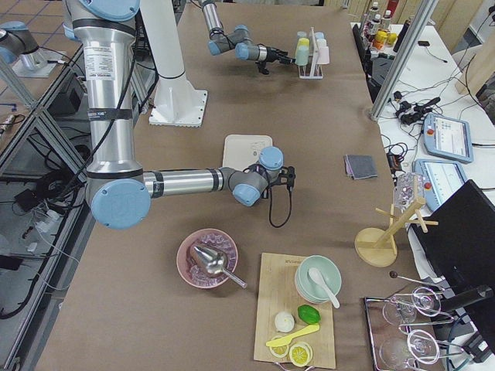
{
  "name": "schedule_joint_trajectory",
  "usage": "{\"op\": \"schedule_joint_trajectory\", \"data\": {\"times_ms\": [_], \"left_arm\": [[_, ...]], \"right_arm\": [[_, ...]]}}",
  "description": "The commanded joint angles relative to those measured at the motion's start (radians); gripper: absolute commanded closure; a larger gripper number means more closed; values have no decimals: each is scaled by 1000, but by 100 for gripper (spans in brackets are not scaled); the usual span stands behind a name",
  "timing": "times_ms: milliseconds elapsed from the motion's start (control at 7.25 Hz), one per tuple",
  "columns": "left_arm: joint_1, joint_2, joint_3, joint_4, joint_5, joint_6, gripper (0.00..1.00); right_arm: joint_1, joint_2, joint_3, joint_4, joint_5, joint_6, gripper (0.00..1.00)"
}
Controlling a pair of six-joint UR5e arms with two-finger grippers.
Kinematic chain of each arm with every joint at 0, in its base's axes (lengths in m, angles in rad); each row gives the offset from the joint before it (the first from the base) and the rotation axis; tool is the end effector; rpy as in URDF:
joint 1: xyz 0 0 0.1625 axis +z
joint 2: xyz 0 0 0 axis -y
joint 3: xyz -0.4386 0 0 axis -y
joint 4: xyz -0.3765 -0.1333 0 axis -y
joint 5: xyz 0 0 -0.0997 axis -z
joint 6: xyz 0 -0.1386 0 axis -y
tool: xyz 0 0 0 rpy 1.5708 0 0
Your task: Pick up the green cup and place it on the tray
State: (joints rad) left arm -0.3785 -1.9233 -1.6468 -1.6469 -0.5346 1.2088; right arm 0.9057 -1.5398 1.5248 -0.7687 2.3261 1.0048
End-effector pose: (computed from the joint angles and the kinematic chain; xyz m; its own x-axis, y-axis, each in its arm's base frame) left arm 0.4784 -0.4621 0.4313 -0.5571 0.4157 0.7189 -0.8256 -0.1844 -0.5332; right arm -0.2981 -0.4422 0.6072 0.5142 0.0230 0.8573 0.0030 0.9996 -0.0286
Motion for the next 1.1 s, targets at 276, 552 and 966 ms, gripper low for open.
{"op": "schedule_joint_trajectory", "data": {"times_ms": [276,552,966], "left_arm": [[-11,-3,38,-2,91,32,1],[-13,-6,45,-5,91,29,1],[-13,-39,111,-17,123,29,1]], "right_arm": [[-4,7,-2,-6,-1,0,95],[-5,16,-2,-11,-1,0,100],[-8,128,11,-145,19,32,100]]}}
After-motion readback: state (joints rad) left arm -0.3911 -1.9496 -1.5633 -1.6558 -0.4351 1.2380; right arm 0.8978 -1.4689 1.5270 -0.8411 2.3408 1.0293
